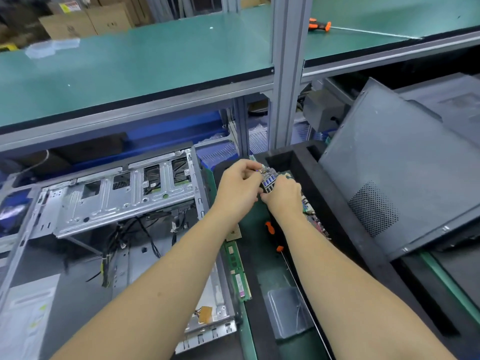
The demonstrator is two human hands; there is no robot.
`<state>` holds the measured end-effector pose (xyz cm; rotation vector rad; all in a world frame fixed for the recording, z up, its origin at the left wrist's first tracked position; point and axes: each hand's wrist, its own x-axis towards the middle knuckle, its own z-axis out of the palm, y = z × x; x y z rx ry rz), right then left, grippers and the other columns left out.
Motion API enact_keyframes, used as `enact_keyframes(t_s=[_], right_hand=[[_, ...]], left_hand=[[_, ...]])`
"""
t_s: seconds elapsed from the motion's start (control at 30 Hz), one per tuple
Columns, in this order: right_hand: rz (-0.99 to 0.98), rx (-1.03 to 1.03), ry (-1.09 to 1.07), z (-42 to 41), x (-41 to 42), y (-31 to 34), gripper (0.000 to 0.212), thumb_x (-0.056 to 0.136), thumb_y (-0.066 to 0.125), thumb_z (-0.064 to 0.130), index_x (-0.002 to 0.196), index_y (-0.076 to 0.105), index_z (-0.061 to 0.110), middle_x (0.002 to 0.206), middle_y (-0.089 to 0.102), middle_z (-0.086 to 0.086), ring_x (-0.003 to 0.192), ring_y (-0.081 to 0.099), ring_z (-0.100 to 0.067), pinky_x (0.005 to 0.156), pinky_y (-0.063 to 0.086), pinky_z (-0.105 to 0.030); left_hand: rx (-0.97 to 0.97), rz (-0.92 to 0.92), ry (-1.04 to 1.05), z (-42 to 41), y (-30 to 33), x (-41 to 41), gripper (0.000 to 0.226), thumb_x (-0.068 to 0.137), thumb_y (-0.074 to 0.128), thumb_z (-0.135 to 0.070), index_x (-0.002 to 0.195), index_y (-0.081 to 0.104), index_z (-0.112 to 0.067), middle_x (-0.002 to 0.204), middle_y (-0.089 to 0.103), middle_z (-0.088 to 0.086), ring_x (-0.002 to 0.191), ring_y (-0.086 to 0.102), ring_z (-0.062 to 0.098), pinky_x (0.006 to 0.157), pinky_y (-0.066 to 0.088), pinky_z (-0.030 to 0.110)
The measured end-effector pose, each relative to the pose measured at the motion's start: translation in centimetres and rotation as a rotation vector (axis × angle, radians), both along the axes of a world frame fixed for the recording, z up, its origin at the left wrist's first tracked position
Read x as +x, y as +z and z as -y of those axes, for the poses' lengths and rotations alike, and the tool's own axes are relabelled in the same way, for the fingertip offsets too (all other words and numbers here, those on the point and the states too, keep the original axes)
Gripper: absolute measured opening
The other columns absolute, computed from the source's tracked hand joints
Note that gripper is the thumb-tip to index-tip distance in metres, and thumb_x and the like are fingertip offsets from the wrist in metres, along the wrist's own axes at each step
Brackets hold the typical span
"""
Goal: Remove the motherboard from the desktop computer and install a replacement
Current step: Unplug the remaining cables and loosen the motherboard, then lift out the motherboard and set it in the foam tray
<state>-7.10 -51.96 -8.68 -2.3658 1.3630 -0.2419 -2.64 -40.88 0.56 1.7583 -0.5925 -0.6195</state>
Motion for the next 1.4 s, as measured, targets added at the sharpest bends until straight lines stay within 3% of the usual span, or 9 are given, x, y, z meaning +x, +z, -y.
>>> enact_keyframes(t_s=[0.17, 0.3, 0.37, 0.43, 0.53, 0.63, 1.1, 1.27, 1.4], right_hand=[[0.015, 0.024, -0.004, -1.0, -0.3, -0.4, 0.047, 0.086, 0.072, 0.041, 0.113, 0.054, 0.006, 0.116, 0.06, -0.015, 0.115, 0.052, -0.034, 0.092, 0.046, -0.044], [-0.091, -0.322, -0.006, -2.9, -0.9, 0.5, 0.04, 0.09, 0.063, 0.038, 0.117, 0.054, 0.01, 0.12, 0.053, -0.012, 0.11, 0.048, -0.034, 0.087, 0.043, -0.047], [0.04, -0.492, 0.166, -4.1, -1.0, 0.6, 0.026, 0.083, 0.066, 0.023, 0.103, 0.06, 0.008, 0.105, 0.055, -0.012, 0.095, 0.052, -0.034, 0.074, 0.043, -0.044], [0.152, -0.314, 0.396, -5.4, -1.0, -0.1, 0.021, 0.086, 0.062, 0.016, 0.104, 0.063, 0.007, 0.099, 0.057, -0.012, 0.091, 0.056, -0.035, 0.072, 0.047, -0.043], [-0.052, 0.082, 0.546, -7.6, -1.4, -2.2, 0.036, 0.093, 0.055, 0.018, 0.129, 0.055, 0.013, 0.118, 0.052, -0.01, 0.11, 0.055, -0.034, 0.087, 0.05, -0.042], [-0.128, 0.182, 0.523, -9.2, -2.0, -4.3, 0.046, 0.096, 0.052, 0.015, 0.142, 0.045, 0.014, 0.13, 0.045, -0.011, 0.119, 0.05, -0.035, 0.096, 0.047, -0.043], [-0.112, -0.001, 0.447, -10.4, 0.7, -4.7, 0.026, 0.098, 0.043, 0.009, 0.118, 0.059, 0.007, 0.121, 0.049, -0.011, 0.109, 0.045, -0.031, 0.086, 0.046, -0.04], [0.337, 0.203, 0.181, -10.8, 1.2, -1.1, 0.032, 0.093, 0.054, 0.006, 0.123, 0.065, 0.005, 0.122, 0.059, -0.015, 0.112, 0.055, -0.03, 0.099, 0.045, -0.038], [0.664, 0.056, 0.295, -12.4, 1.8, 6.9, 0.027, 0.09, 0.056, 0.008, 0.112, 0.069, 0.016, 0.086, 0.065, 0.005, 0.075, 0.058, -0.007, 0.076, 0.05, -0.021]], left_hand=[[0.023, 0.408, -0.002, -2.0, 0.8, 2.8, 0.029, 0.089, 0.053, -0.011, 0.084, 0.063, -0.038, 0.083, 0.069, -0.007, 0.078, 0.062, 0.012, 0.071, 0.052, 0.03], [0.082, 0.594, -0.029, -4.4, 0.1, 3.8, 0.024, 0.088, 0.049, -0.016, 0.1, 0.064, -0.03, 0.084, 0.064, -0.01, 0.074, 0.056, 0.007, 0.069, 0.048, 0.028], [0.113, 0.706, -0.057, -5.3, -0.3, 4.0, 0.025, 0.088, 0.05, -0.013, 0.105, 0.065, -0.023, 0.089, 0.063, -0.01, 0.08, 0.054, 0.009, 0.076, 0.047, 0.03], [0.127, 0.779, -0.076, -6.2, -0.6, 4.2, 0.026, 0.089, 0.05, -0.01, 0.109, 0.065, -0.019, 0.093, 0.061, -0.007, 0.087, 0.053, 0.014, 0.083, 0.047, 0.035], [0.126, 0.792, -0.061, -8.1, -0.7, 5.2, 0.027, 0.089, 0.049, -0.011, 0.111, 0.065, -0.018, 0.097, 0.061, -0.008, 0.092, 0.054, 0.015, 0.086, 0.047, 0.037], [0.152, 0.814, 0.017, -10.9, -0.6, 7.3, 0.027, 0.092, 0.051, -0.011, 0.114, 0.065, -0.02, 0.098, 0.059, -0.012, 0.092, 0.053, 0.01, 0.084, 0.046, 0.031], [0.315, 0.713, 0.217, -20.4, -3.7, 10.5, 0.03, 0.092, 0.051, -0.011, 0.117, 0.06, -0.025, 0.089, 0.06, -0.012, 0.08, 0.058, 0.012, 0.072, 0.052, 0.036], [0.39, 0.836, 0.133, -20.5, -3.2, 10.3, 0.027, 0.09, 0.054, -0.013, 0.114, 0.065, -0.016, 0.091, 0.063, -0.005, 0.09, 0.058, 0.022, 0.083, 0.052, 0.042], [0.449, 0.819, -0.004, -20.2, -2.7, 9.4, 0.018, 0.092, 0.051, -0.02, 0.101, 0.066, -0.019, 0.092, 0.068, -0.004, 0.088, 0.06, 0.022, 0.077, 0.051, 0.038]])
